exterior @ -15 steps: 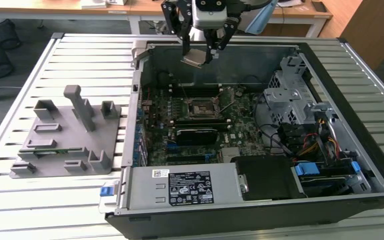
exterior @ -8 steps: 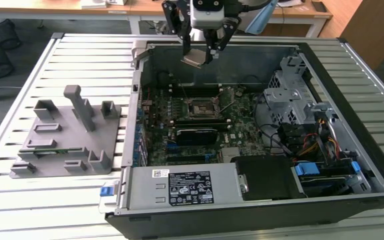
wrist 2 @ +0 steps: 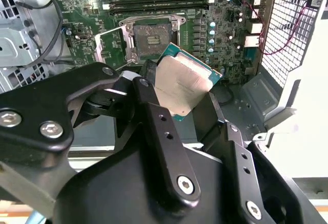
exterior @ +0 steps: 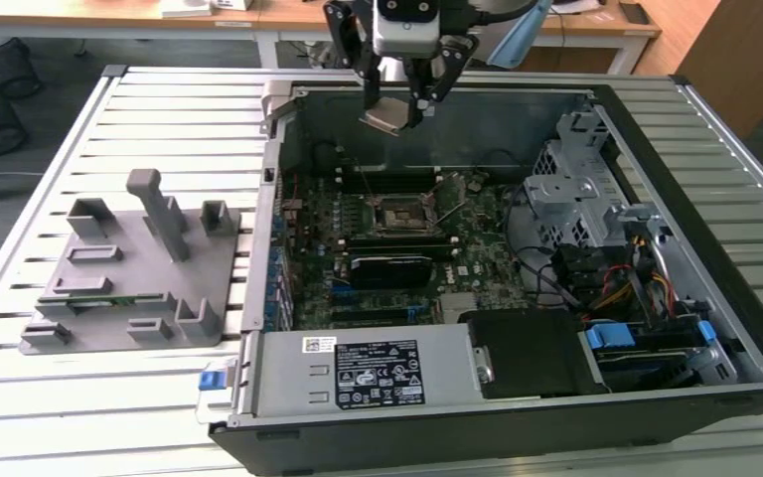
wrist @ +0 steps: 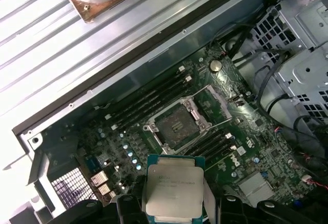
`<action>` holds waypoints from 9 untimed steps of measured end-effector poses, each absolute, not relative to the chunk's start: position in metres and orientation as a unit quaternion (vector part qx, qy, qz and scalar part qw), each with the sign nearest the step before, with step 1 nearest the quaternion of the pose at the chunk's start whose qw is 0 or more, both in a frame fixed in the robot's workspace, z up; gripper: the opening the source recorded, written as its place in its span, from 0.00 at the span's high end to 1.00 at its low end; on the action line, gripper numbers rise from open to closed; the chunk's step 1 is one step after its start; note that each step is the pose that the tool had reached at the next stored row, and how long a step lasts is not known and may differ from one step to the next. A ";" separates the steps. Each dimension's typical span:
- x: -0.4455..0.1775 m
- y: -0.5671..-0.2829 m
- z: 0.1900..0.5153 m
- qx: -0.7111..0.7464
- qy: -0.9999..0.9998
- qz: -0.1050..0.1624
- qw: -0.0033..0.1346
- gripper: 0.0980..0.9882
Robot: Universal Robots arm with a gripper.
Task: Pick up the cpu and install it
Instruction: 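Place the cpu into insertion slot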
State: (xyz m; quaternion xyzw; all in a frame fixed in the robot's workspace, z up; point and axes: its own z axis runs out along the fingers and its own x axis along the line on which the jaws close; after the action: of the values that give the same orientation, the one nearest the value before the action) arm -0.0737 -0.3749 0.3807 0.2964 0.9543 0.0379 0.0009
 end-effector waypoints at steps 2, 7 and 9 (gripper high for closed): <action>-0.074 -0.375 0.381 0.302 0.953 0.038 0.001 0.51; -0.074 -0.375 0.381 0.316 0.948 0.038 0.002 0.51; -0.074 -0.375 0.381 0.322 0.946 0.038 0.002 0.51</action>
State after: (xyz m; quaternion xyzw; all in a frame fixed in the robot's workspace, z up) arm -0.0737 -0.3749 0.3806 0.3221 0.9459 0.0378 0.0020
